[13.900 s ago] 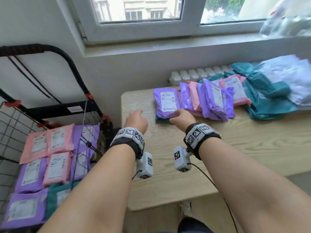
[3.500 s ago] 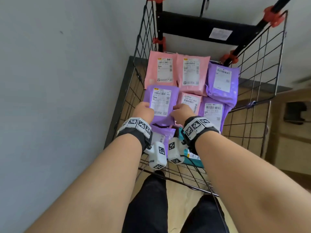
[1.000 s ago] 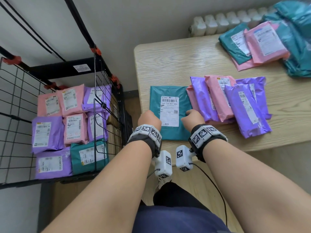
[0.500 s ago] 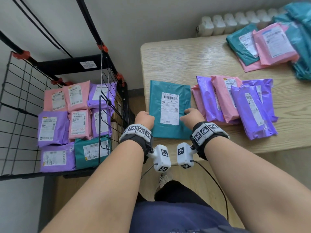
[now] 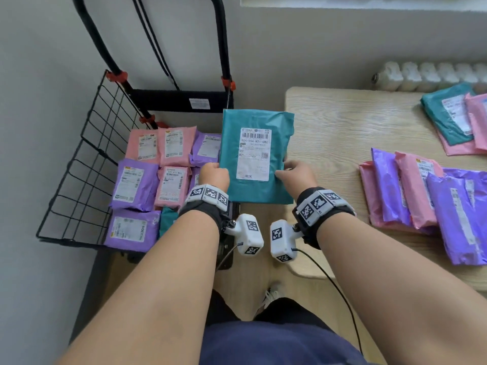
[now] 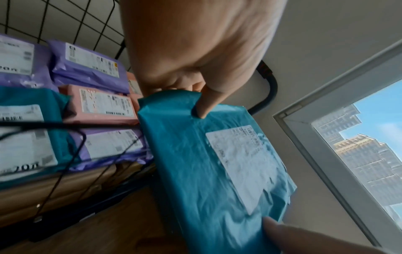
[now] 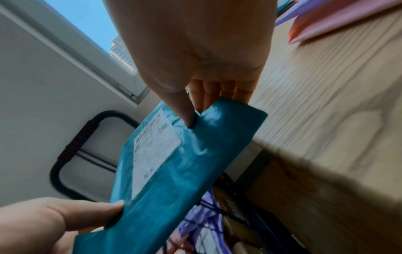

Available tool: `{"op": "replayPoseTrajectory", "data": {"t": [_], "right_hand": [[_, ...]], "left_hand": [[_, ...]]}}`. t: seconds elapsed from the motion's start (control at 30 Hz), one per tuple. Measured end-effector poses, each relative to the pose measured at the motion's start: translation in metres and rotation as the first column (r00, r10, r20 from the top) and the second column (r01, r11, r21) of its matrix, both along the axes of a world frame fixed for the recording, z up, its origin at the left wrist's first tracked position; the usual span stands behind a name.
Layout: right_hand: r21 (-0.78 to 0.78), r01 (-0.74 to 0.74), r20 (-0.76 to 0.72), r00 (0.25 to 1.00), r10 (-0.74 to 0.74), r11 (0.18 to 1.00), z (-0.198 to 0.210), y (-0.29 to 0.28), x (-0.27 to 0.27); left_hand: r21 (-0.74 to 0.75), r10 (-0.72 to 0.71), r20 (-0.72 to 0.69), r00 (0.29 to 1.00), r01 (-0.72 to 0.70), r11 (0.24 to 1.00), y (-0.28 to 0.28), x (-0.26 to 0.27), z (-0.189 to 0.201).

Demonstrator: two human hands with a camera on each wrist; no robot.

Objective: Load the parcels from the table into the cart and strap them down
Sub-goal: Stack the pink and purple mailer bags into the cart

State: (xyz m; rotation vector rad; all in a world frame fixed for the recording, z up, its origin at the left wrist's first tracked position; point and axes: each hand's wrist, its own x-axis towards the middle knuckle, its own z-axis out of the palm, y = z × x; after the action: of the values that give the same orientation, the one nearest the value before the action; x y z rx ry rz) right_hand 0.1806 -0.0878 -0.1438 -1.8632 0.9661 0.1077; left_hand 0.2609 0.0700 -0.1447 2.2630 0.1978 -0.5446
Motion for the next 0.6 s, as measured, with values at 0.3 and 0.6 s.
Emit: {"op": "replayPoseTrajectory", "data": {"t": [0.3, 0.6], "right_hand": [[-0.076, -0.234, -0.074, 0.971, 0.229, 0.969, -0.003, 0.122, 0.092], [0.018, -0.435, -0.371, 0.833, 0.410, 0.900, -0.076, 0.214, 0.160]], "left_hand": [[0.020, 0.167, -0.068, 0.984, -0.166, 0.986, 0.133, 0.061, -0.015], [0.254, -0.012, -0.189, 0.982, 0.061, 0.965, 0.233, 0.129, -0.084]]}}
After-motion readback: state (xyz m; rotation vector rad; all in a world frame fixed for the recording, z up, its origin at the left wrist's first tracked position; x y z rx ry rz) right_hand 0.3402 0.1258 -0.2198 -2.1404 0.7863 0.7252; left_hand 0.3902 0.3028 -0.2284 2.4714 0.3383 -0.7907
